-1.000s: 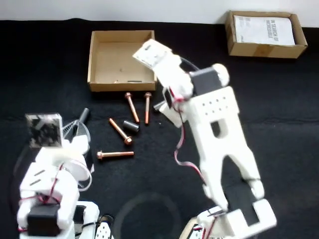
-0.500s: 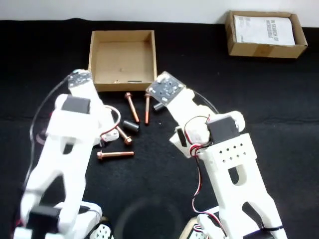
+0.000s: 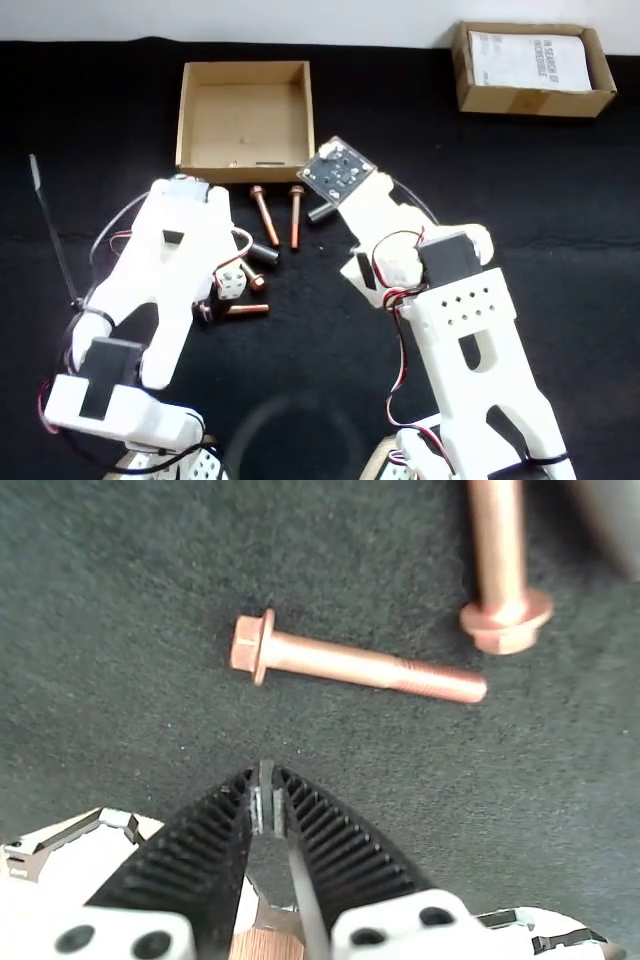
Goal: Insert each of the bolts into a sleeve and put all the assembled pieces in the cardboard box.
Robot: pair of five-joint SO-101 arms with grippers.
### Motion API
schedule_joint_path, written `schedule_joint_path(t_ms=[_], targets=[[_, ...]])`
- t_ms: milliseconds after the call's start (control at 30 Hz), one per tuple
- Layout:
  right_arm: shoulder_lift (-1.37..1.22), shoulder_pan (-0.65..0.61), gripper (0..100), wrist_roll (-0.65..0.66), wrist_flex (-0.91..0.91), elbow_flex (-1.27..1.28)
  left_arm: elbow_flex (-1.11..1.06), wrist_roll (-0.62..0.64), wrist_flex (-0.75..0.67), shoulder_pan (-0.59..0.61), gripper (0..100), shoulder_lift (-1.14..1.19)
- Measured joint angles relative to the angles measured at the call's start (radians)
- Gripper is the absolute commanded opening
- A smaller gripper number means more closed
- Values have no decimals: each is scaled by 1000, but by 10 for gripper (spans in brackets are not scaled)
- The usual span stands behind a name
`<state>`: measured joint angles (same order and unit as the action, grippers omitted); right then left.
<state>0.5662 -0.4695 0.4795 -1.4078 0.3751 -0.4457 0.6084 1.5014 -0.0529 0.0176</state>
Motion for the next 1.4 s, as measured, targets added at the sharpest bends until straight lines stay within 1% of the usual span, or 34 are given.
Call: schedule_joint_path(t_ms=[267,400,800,1000,1100,1267,1333,1400], targets=[[0,0,8,0,11,0,-9,0,-49,43,9,98],[0,0,8,0,11,0,-9,0,-86,44,9,141],[0,0,8,0,11,0,-11,3,-275,44,9,239],[0,0,8,0,11,2,87,3,-301,44,9,256],[0,0,8,0,11,2,167,2,-416,54,9,259],[0,0,8,0,11,2,181,2,-641,74,9,261],[0,0,8,0,12,8,181,5,-692,74,9,261],[0,0,8,0,32,32,175,2,-704,72,9,261]])
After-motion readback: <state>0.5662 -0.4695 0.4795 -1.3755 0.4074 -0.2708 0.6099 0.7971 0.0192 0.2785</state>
